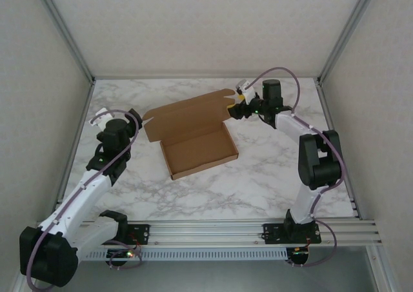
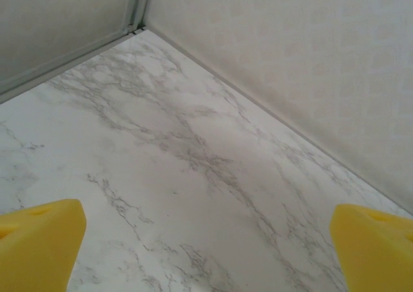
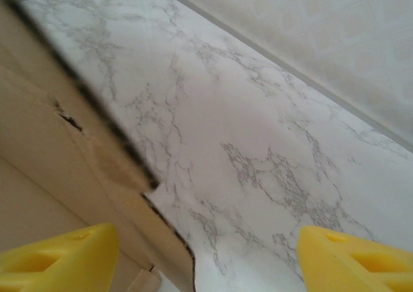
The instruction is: Fold the paper box
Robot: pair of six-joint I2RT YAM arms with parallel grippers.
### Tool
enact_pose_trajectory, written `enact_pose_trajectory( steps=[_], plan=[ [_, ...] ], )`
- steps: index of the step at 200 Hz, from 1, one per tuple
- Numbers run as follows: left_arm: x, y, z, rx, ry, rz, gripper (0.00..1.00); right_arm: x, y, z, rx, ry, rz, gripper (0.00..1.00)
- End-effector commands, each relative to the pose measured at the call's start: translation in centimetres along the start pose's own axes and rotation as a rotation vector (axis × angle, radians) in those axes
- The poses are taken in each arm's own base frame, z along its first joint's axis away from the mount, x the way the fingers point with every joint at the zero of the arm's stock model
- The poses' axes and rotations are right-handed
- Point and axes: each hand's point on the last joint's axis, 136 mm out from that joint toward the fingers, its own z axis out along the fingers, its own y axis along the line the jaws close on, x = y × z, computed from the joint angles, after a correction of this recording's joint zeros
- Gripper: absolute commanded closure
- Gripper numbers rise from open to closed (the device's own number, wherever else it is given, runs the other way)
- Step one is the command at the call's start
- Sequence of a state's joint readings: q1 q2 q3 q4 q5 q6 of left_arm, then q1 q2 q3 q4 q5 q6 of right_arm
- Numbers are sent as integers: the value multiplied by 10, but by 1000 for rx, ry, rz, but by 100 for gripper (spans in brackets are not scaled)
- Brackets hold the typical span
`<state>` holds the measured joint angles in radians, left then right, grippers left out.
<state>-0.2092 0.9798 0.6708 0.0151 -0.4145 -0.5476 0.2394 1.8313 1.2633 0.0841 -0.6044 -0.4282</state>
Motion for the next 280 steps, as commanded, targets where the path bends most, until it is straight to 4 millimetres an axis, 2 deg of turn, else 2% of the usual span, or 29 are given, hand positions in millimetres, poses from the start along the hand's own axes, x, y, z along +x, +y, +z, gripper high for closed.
enact_pose_trajectory(
  steps=[1,14,41,85,121,157,185,203,244,280],
  plan=[
    [-20,1,5,-28,-61,-60,3,-7,8,4,-108,-19,-23,28],
    [-18,2,10,-37,-59,-61,3,-7,17,7,-169,-17,-20,31],
    [-11,2,22,-38,-30,-69,3,-6,20,10,-207,-22,-16,35],
    [-4,2,38,-29,-7,-100,3,-4,24,16,-215,4,-23,50],
    [17,-5,57,40,75,-185,2,-1,25,17,-158,18,-50,72],
    [36,-19,70,110,151,-221,1,3,30,17,-94,50,-71,89],
    [47,-36,73,204,208,-247,1,1,34,13,-38,53,-91,95],
    [44,-45,70,259,198,-277,1,-1,32,13,45,78,-107,100],
    [48,-43,64,278,210,-319,1,-9,27,20,268,120,-25,100],
    [56,-40,62,275,231,-341,1,-18,37,35,488,164,28,100]
  ],
)
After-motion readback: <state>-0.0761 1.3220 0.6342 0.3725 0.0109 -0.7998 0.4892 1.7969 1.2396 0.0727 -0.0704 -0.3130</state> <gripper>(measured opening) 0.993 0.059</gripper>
